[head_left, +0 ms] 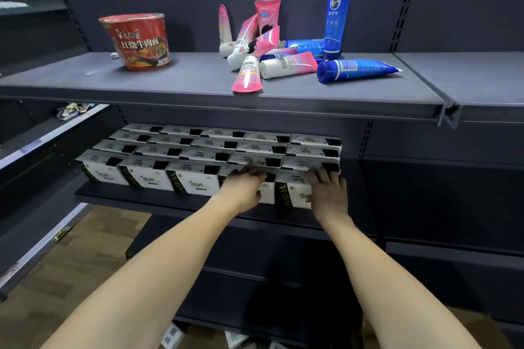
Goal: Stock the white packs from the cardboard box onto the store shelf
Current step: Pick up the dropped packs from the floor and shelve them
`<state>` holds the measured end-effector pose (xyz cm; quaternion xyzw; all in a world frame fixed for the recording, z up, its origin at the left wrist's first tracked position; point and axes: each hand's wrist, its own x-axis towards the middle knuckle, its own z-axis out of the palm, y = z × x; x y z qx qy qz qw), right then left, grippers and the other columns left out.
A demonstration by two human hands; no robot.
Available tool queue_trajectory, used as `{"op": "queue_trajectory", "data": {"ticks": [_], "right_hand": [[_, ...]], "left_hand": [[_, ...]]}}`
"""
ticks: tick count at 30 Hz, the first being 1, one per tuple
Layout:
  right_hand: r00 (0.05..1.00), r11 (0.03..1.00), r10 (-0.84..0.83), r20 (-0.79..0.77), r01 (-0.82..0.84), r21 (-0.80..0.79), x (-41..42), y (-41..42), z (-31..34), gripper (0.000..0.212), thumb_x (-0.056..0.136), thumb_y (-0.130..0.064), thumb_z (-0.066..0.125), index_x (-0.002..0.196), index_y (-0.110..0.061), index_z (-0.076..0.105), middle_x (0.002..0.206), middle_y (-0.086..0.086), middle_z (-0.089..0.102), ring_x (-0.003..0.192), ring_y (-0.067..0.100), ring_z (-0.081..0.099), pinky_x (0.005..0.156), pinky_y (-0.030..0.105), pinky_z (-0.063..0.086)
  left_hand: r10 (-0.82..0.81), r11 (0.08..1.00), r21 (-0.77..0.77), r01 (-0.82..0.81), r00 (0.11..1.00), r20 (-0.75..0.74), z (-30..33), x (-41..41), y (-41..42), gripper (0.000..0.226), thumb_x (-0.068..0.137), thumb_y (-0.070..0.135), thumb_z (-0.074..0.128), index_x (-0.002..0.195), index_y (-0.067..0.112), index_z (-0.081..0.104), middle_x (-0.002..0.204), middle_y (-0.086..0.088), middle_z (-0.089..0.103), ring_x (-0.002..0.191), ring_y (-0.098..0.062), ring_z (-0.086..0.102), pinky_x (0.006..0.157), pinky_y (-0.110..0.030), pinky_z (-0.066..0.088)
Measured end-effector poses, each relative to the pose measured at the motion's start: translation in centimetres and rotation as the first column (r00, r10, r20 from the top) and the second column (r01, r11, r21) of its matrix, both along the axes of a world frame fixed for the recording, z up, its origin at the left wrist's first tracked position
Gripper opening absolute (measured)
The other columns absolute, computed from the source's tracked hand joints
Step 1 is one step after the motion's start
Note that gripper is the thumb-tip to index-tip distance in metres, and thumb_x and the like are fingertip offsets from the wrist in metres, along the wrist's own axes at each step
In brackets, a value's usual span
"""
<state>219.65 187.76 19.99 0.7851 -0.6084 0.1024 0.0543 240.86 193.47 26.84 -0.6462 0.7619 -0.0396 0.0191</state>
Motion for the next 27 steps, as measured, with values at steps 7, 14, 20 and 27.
{"op": "queue_trajectory", "data": {"ticks": [7, 14, 20, 27], "right_hand": [[0.989, 0.980, -0.075, -0.129, 0.097, 0.172, 1.9, 1.5, 2.5, 0.067, 0.094, -0.010, 0.051, 0.152, -0.021, 0.021, 0.156, 0.016, 0.020, 0.142, 0.042, 0.021, 0.118, 0.056, 0.017], [0.992, 0.974, -0.114, -0.057, 0.123, 0.192, 3.7, 5.4, 3.4, 0.072, 0.088, -0.021, 0.060, 0.152, -0.019, 0.026, 0.154, 0.015, 0.027, 0.139, 0.039, 0.029, 0.110, 0.049, 0.032], [0.995, 0.983, -0.061, 0.084, 0.046, 0.180, 7.8, 11.6, 2.2, 0.049, 0.093, -0.022, 0.056, 0.138, -0.009, 0.045, 0.133, 0.016, 0.047, 0.118, 0.036, 0.048, 0.092, 0.043, 0.047], [0.991, 0.908, -0.112, 0.075, 0.071, 0.412, 11.9, 19.7, -4.4, 0.033, 0.095, -0.027, 0.053, 0.125, -0.013, 0.055, 0.123, 0.011, 0.056, 0.110, 0.032, 0.054, 0.094, 0.041, 0.043]], "left_hand": [[0.079, 0.993, 0.098, -0.065, 0.987, -0.142, 0.4, 0.3, 1.4, 0.036, 0.094, 0.026, 0.055, 0.129, 0.020, 0.049, 0.126, -0.008, 0.059, 0.108, -0.031, 0.057, 0.084, -0.039, 0.052], [-0.019, 0.998, 0.056, 0.030, 0.985, -0.173, 0.5, 3.4, 3.7, 0.040, 0.093, 0.025, 0.055, 0.132, 0.019, 0.050, 0.130, -0.008, 0.055, 0.113, -0.032, 0.055, 0.088, -0.043, 0.051], [-0.054, 0.990, 0.114, 0.080, 0.975, -0.215, -1.9, 7.8, 7.6, 0.039, 0.094, 0.026, 0.055, 0.132, 0.020, 0.049, 0.126, -0.006, 0.056, 0.111, -0.030, 0.054, 0.080, -0.039, 0.045], [-0.050, 0.952, 0.279, 0.127, 0.962, -0.268, -8.8, 11.1, 12.9, 0.032, 0.096, 0.025, 0.054, 0.126, 0.017, 0.051, 0.120, -0.005, 0.057, 0.103, -0.027, 0.057, 0.079, -0.037, 0.046]]}}
